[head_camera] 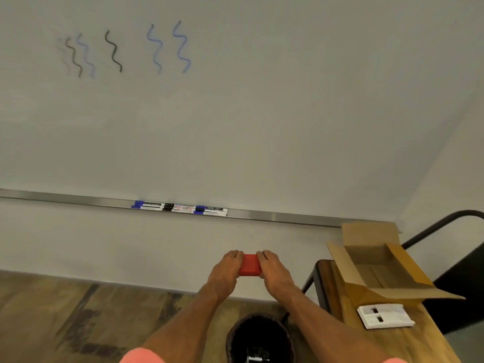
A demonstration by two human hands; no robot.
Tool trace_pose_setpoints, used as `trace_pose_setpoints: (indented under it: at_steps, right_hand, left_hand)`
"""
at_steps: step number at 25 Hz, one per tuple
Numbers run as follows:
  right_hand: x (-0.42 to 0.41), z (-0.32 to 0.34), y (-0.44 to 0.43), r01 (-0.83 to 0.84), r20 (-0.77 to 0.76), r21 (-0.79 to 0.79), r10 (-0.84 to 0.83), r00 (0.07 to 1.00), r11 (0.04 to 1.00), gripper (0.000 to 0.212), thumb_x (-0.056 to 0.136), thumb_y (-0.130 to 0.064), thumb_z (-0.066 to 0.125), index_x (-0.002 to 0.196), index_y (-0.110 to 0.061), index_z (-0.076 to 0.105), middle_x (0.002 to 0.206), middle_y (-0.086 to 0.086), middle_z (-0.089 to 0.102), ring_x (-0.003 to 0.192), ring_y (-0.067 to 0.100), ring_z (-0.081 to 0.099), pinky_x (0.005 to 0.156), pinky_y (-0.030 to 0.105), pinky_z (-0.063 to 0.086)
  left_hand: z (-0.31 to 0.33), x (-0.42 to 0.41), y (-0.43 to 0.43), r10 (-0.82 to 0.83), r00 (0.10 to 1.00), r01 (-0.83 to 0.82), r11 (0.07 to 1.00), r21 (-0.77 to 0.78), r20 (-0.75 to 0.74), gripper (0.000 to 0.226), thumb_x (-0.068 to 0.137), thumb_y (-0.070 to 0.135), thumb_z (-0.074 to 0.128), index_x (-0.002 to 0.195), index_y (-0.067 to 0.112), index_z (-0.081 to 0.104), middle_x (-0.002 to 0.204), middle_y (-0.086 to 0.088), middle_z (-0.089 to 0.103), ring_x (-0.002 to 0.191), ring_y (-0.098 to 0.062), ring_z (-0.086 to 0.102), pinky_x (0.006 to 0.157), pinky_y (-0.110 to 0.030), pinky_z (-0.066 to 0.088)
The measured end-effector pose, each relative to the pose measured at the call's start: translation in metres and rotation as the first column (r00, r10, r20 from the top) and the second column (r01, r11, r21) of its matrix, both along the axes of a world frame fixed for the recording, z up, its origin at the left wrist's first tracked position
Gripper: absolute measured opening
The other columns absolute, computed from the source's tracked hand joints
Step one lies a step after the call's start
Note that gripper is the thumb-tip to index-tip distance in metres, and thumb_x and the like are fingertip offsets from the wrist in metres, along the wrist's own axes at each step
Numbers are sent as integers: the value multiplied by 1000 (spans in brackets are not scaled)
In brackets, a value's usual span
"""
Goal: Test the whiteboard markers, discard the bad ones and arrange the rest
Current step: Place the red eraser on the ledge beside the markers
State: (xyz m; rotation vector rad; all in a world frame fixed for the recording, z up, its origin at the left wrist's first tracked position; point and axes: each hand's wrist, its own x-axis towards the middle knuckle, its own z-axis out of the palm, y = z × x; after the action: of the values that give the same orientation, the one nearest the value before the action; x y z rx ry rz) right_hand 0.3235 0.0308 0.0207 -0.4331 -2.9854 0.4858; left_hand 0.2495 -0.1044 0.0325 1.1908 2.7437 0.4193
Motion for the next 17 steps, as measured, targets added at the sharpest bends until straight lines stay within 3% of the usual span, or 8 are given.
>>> trace_pose_setpoints:
  at_steps: [5, 11, 17]
  right_hand:
    - [-50, 8, 13, 35, 6, -61, -35, 999, 998, 55, 95, -12, 52, 144, -12, 27, 146, 9, 32, 129, 22, 38, 105, 36, 41]
    - [-111, 10, 53, -50, -26, 69, 51, 998, 996, 64, 90, -6, 54, 146, -11, 23, 147, 5, 28, 134, 19, 32, 102, 33, 43]
    - [-158, 6, 85, -43, -5, 95, 44, 999, 995, 65, 87, -8, 59, 143, -12, 26, 144, 6, 32, 132, 19, 33, 99, 33, 45]
  left_hand:
    - [7, -44, 14, 23, 998, -23, 1000, 8, -60, 65, 92, 8, 55, 147, 13, 20, 151, -7, 27, 137, -22, 30, 110, -36, 36]
    - [10, -100, 46, 52, 998, -51, 999, 15, -46, 66, 91, 5, 54, 147, 13, 20, 151, -6, 27, 138, -20, 28, 106, -35, 40]
    - [10, -143, 82, 58, 995, -55, 998, 41, -81, 65, 91, 3, 53, 146, 9, 19, 151, -8, 25, 140, -21, 22, 112, -31, 30]
